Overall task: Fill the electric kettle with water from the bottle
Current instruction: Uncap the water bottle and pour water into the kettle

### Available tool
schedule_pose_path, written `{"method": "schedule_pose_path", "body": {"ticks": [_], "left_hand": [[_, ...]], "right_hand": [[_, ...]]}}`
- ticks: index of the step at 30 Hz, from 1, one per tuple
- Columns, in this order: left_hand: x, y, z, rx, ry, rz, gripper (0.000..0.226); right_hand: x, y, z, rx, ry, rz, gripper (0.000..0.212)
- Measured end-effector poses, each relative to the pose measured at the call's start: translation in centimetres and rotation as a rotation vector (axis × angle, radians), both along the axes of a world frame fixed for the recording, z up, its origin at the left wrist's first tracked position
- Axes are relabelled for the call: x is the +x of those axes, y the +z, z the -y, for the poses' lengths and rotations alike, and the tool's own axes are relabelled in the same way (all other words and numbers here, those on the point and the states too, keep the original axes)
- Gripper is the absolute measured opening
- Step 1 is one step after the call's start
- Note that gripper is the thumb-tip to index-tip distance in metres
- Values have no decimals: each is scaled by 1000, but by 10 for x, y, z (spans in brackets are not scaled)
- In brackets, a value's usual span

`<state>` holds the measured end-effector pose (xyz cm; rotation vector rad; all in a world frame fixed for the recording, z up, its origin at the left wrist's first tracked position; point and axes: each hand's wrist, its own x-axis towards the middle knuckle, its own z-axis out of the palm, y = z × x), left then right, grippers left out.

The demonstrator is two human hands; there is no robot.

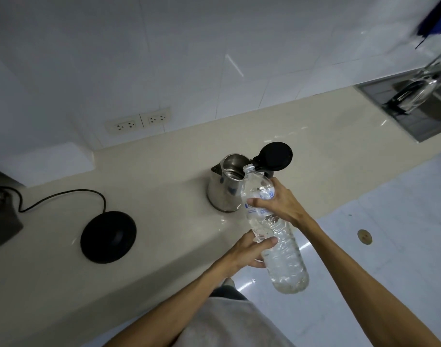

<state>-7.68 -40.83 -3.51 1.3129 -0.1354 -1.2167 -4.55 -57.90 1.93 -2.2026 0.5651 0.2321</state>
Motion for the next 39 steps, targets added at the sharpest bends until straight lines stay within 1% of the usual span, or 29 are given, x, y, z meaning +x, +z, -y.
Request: {"method": "schedule_pose_path", "body": {"ticks": [2,4,8,13,18,24,28,35,39], "left_hand": [[1,2,-3,4,-7,-12,25],[2,4,-4,5,-12,-19,26],[1,7,-5,-26,-17,-34,51],[0,9,-6,-46,-12,-46,55],[2,13,-7,-45,-23,-41,41],[5,15,-10,-40,-26,-39,43],[6,17,-11,-40,-34,-32,31],[8,21,-13,-45,-35,-43,29],[10,22,-14,-53,-30,-41,27]], "right_hand": [[1,-3,-1,29,-22,-17,73],[1,-5,0,52,-37,-23,76],[2,-5,1,94,-47,-35,75],[4,-2,1,125,-52,-44,75],[6,-1,1,145,-45,-43,73],[9,-1,0,170,-32,-42,66],[11,-1,0,174,-27,-39,63],[12,0,0,189,-21,-34,67],[13,1,0,194,-17,-27,62]]}}
